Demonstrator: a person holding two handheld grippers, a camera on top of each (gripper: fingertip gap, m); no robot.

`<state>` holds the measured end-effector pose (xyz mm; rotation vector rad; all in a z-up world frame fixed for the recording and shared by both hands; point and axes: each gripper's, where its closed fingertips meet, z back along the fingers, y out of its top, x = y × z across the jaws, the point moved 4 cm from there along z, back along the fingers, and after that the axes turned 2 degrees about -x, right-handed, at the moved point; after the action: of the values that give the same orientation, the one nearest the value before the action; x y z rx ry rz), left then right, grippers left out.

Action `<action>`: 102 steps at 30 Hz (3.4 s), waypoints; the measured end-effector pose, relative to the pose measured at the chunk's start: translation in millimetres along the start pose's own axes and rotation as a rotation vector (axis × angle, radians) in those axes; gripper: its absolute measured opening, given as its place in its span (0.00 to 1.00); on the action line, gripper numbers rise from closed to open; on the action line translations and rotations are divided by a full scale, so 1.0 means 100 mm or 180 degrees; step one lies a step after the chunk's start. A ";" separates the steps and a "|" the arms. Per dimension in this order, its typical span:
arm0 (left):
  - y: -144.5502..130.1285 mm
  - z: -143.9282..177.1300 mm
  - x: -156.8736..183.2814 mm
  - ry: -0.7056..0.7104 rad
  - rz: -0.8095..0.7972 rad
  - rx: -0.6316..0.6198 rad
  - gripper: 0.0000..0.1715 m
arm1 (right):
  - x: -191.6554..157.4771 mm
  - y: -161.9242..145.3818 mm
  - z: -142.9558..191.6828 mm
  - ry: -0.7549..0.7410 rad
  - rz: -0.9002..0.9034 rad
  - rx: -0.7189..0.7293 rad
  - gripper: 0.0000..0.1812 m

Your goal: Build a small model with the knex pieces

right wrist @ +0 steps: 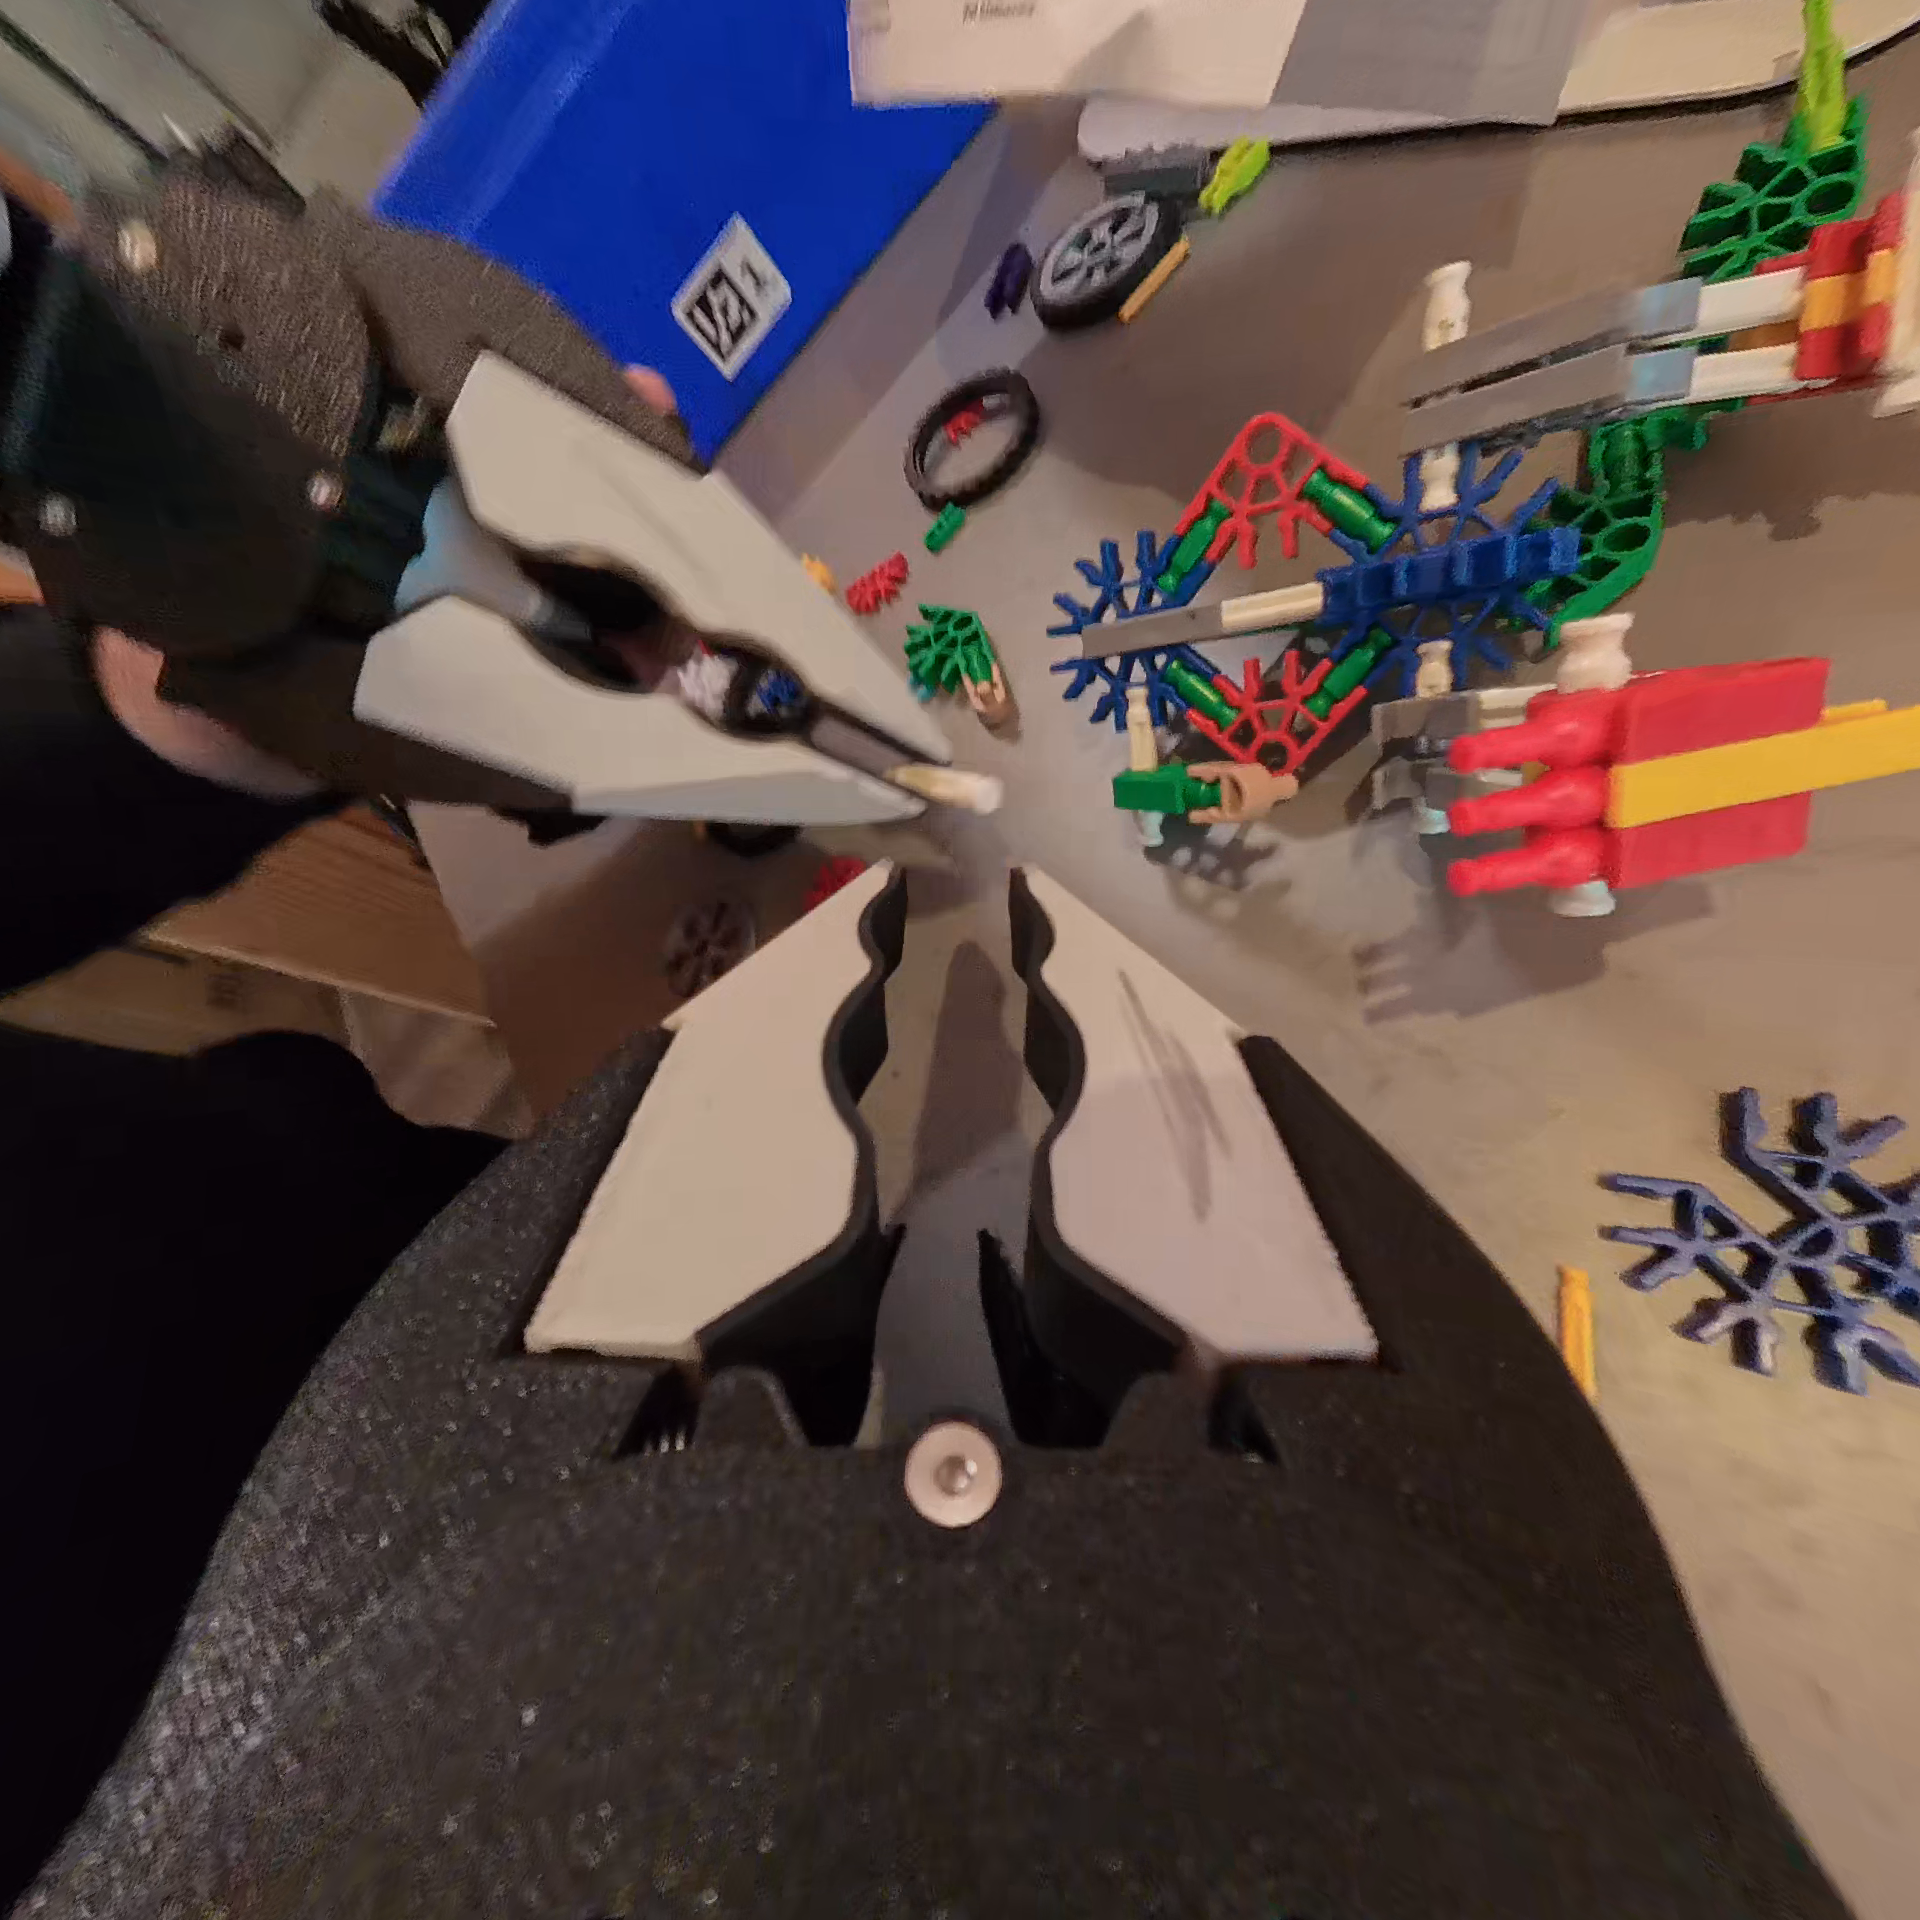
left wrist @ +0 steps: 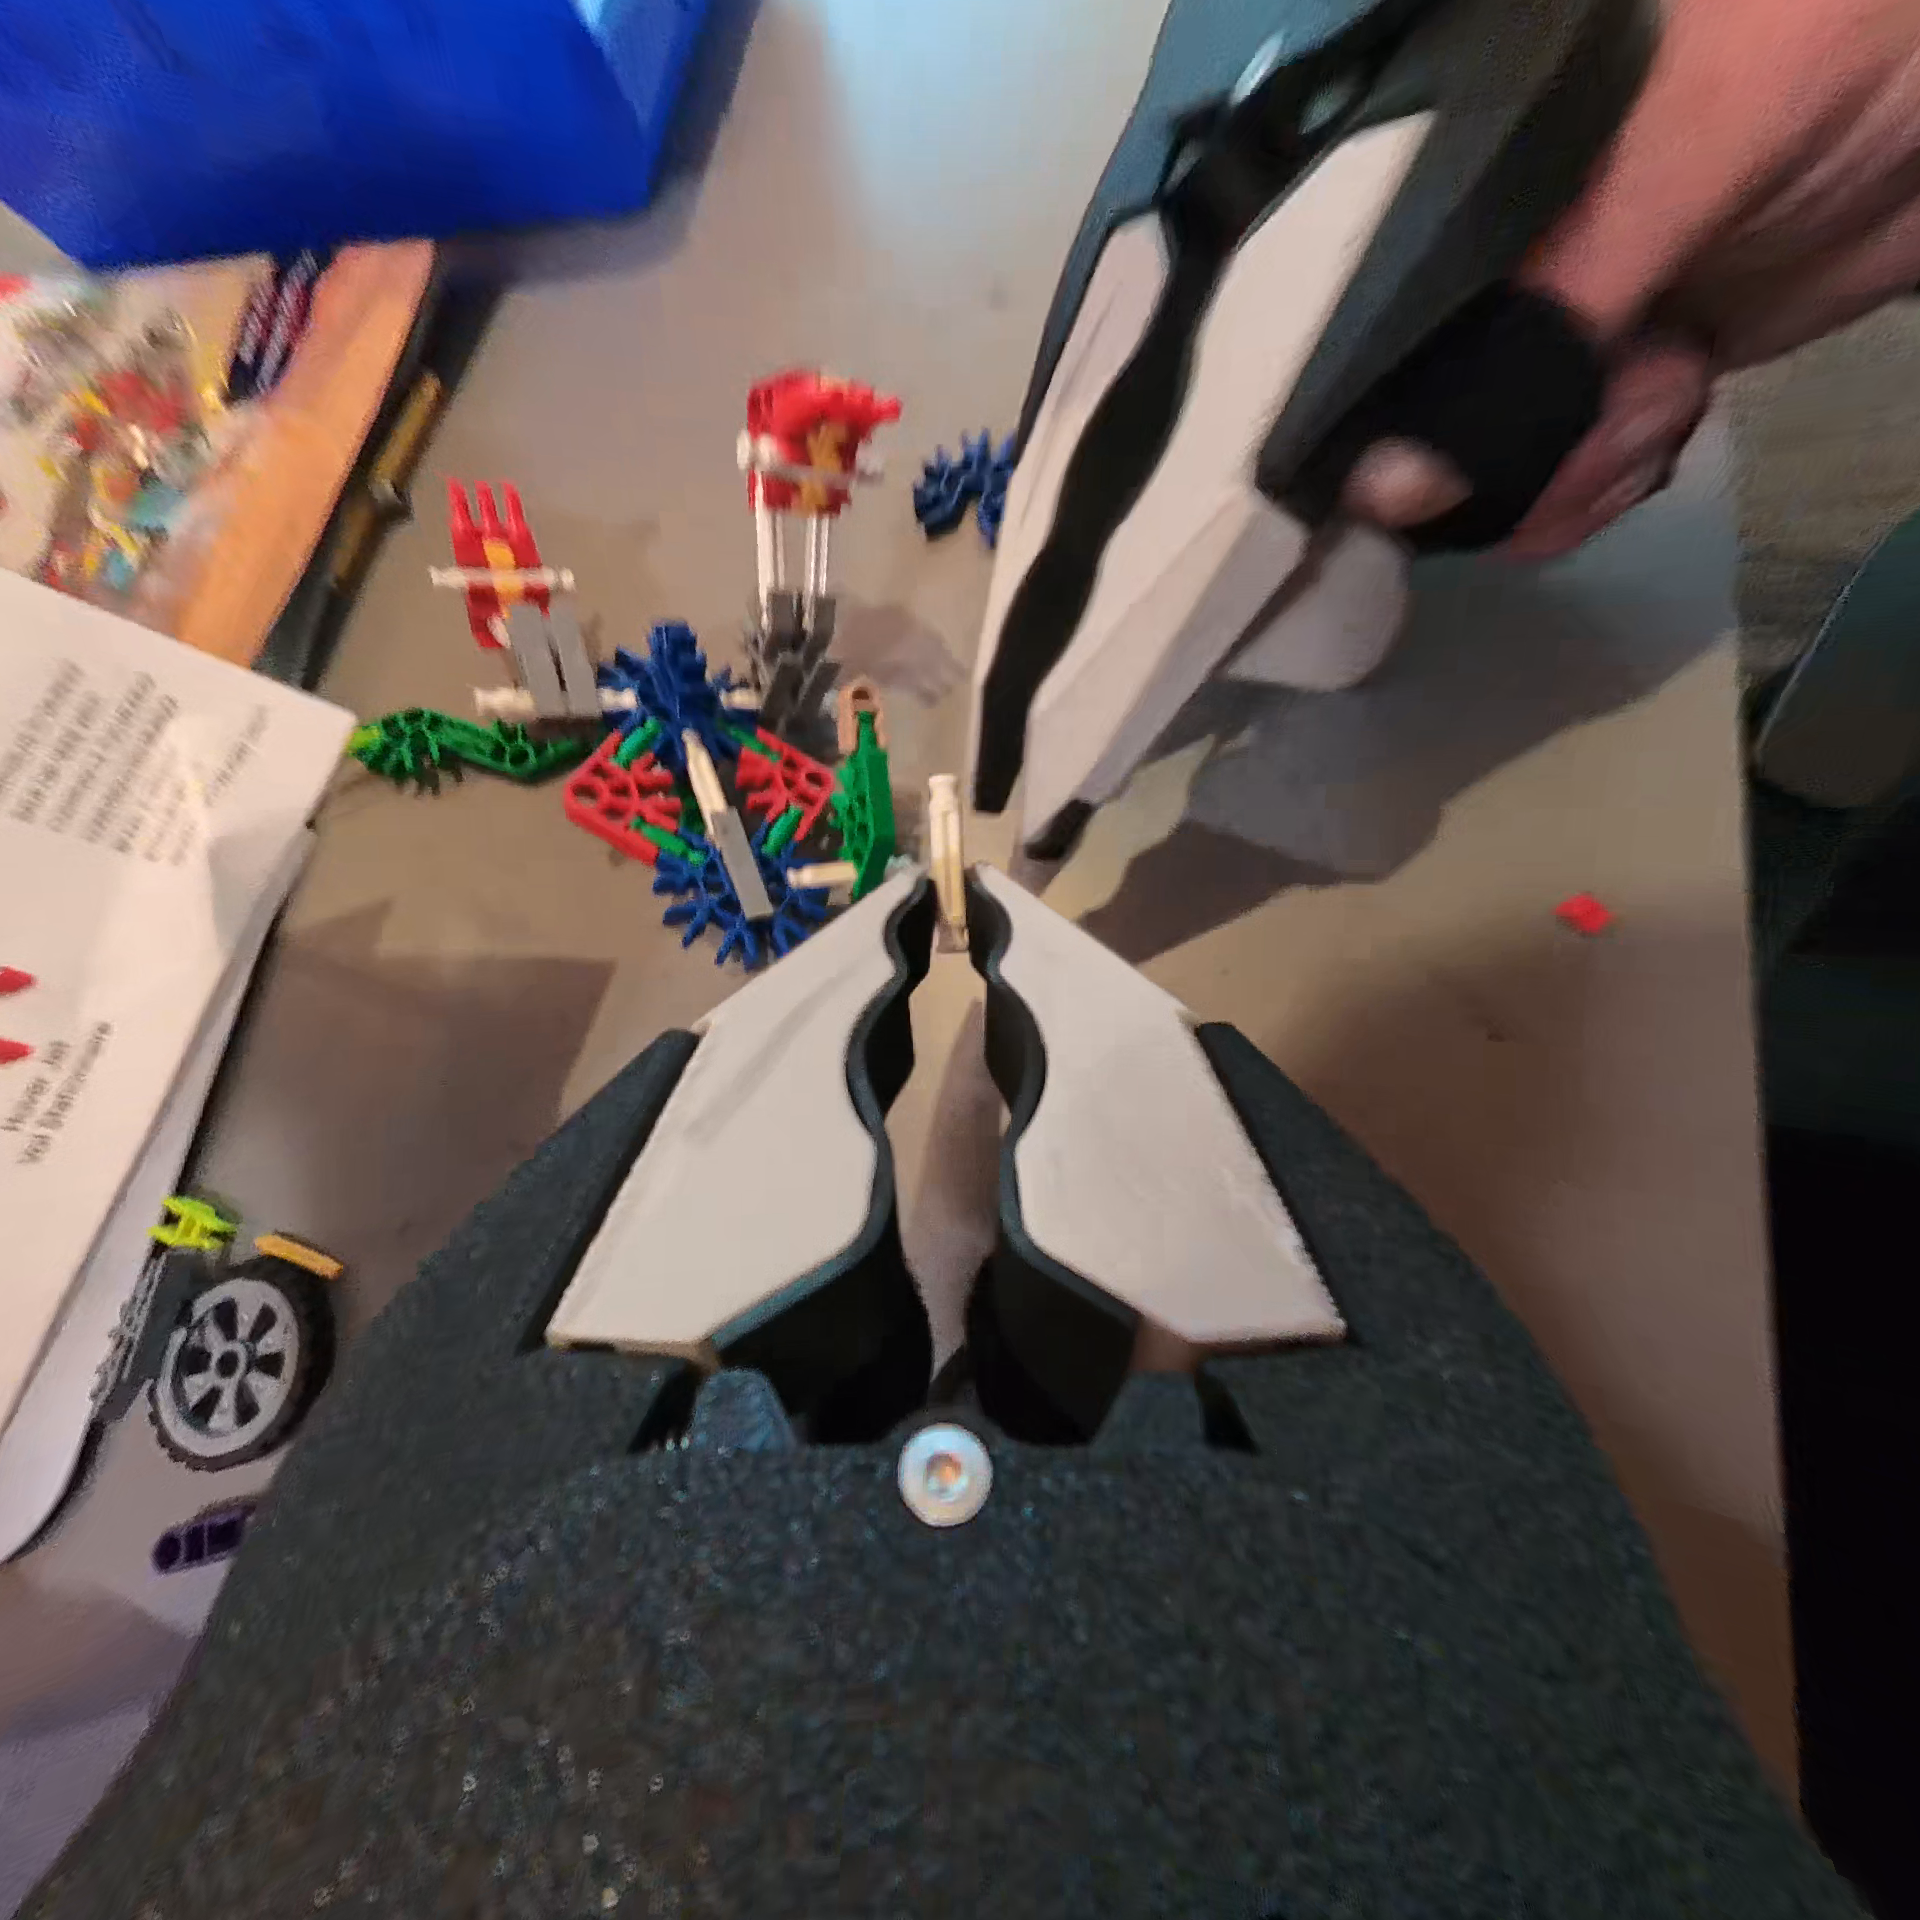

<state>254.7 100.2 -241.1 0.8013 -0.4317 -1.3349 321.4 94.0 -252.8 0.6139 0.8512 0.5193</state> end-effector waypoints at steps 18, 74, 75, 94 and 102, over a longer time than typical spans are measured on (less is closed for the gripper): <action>0.23 0.26 -0.07 0.0412 -0.0114 0.0640 0.02 | -0.20 0.37 0.12 0.0828 -0.0526 0.0638 0.03; -0.11 -0.27 -0.63 -0.0777 0.2314 0.0302 0.17 | 0.27 1.01 -0.45 0.0635 0.1225 -0.2151 0.03; -0.13 -0.21 -0.63 -0.0787 0.2289 0.0276 0.17 | 0.26 1.02 -0.43 0.0662 0.1176 -0.2095 0.02; -0.70 0.11 -0.46 -0.0241 0.0797 -0.1059 0.12 | -0.23 0.12 -0.09 0.0224 0.1074 -0.1356 0.03; -0.35 -0.12 -0.01 -0.0435 0.1055 -0.0966 0.12 | -0.15 -0.01 0.15 0.0027 0.0803 -0.1014 0.03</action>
<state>238.3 103.2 -274.4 0.3689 -0.4351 -1.1123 324.9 79.4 -237.9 0.4268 0.6831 0.8683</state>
